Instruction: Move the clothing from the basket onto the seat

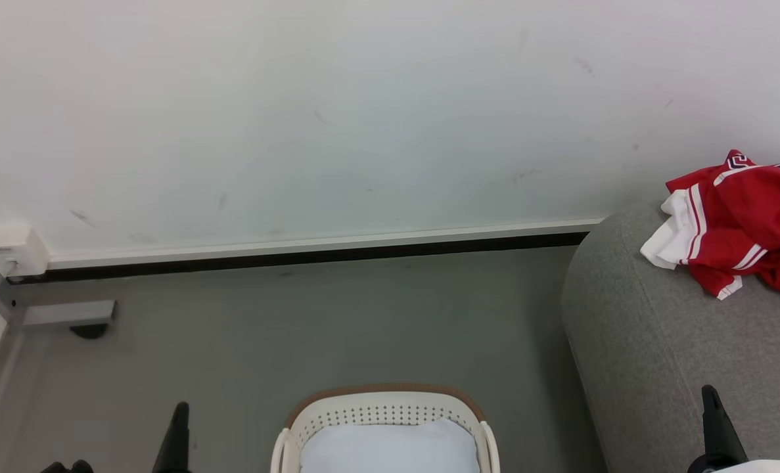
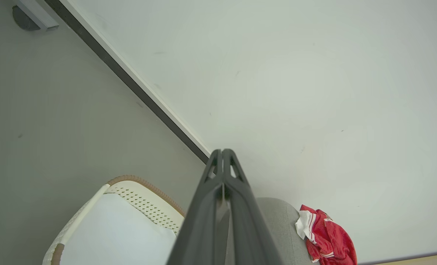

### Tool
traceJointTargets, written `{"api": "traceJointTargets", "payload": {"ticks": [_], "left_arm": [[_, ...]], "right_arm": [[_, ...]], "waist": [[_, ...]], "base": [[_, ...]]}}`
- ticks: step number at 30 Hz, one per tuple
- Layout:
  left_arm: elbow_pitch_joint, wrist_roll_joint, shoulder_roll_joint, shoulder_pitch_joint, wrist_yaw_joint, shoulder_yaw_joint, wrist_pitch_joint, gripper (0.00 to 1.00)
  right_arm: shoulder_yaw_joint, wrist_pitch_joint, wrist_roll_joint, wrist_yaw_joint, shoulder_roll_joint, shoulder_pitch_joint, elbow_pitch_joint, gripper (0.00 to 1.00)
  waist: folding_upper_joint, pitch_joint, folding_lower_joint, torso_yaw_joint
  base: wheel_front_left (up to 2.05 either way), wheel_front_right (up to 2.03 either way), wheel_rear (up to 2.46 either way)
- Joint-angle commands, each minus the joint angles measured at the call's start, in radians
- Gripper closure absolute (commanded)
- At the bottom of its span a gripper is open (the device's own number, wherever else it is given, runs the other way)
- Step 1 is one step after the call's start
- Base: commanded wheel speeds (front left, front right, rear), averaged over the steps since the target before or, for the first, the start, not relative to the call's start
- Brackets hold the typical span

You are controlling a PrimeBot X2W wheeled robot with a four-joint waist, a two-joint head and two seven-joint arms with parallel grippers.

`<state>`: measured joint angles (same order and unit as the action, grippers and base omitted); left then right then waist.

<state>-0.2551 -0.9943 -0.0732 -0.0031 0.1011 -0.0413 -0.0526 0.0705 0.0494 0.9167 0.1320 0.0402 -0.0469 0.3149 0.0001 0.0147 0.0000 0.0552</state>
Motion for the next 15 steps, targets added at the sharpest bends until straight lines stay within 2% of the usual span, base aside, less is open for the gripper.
{"api": "traceJointTargets", "payload": {"ticks": [1, 15], "left_arm": [[0.011, -0.035, -0.001, -0.023, 0.006, -0.008, 0.008, 1.00], [0.012, -0.180, 0.005, -0.045, 0.013, -0.025, 0.048, 1.00]], "right_arm": [[0.006, -0.008, 0.035, -0.001, 0.010, -0.026, -0.018, 1.00], [0.016, -0.047, 0.200, -0.001, 0.011, -0.037, -0.031, 1.00]], "waist": [[-0.0001, 0.000, 0.0000, -0.001], [-0.0001, -0.004, 0.0000, -0.012]], "base": [[0.00, 0.00, 0.00], [0.00, 0.00, 0.00]]}}
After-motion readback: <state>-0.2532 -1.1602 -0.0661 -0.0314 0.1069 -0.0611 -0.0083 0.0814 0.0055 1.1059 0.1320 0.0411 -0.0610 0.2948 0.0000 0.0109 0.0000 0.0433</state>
